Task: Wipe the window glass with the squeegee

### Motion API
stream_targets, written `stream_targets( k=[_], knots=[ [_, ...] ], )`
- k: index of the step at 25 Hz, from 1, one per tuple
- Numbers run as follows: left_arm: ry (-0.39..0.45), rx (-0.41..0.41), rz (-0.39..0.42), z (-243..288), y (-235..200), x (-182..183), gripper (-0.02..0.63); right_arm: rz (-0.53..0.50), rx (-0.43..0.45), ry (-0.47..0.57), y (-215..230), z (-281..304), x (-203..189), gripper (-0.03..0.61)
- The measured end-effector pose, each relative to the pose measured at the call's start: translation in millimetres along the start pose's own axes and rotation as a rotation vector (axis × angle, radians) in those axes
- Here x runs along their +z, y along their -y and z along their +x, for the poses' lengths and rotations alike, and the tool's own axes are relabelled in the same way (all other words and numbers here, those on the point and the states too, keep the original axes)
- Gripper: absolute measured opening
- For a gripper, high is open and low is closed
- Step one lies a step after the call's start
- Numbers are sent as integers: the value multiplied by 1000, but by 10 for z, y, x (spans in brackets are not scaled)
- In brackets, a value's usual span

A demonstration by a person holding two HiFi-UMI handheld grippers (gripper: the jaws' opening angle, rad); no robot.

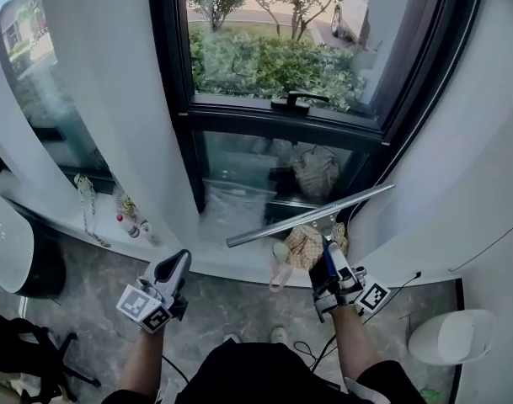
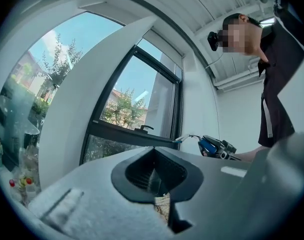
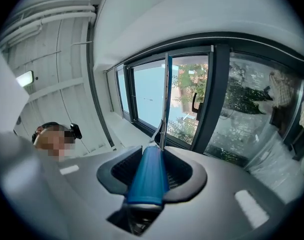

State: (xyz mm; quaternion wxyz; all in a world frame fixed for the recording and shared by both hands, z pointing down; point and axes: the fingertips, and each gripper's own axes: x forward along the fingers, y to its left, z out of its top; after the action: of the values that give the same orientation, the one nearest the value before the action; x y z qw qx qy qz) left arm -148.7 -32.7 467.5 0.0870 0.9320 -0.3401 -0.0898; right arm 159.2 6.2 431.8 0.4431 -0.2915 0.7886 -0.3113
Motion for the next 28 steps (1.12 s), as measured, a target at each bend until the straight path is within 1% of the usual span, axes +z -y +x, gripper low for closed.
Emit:
stream_targets(
  k=[4,7,12,15,21,23,25,28],
  knots=[
    [32,29,48,69,128,33,-3,-12,-14,-23,57,-114,136,135],
    [50,43,37,164,217,-17,-4,-13,0,-27,57,-119,244,135],
    [39,27,24,315,413,-99,-3,-8,11,-22,72,-97,348,135],
    [40,19,27,332,463,-118,-3,-2,14,-36,97,-59,332,135],
    [18,42,29,289,443,-116,-3,17,41,-56,84,19,261,134],
    [25,37,35,278,442,-101,-3,14,40,-64,90,52,236,133],
    [22,23,51,277,469,-110,-3,8,38,-70,89,82,205,135],
    [-5,3,90,292,535,-155,-3,-6,44,-81,54,128,159,134]
  ],
)
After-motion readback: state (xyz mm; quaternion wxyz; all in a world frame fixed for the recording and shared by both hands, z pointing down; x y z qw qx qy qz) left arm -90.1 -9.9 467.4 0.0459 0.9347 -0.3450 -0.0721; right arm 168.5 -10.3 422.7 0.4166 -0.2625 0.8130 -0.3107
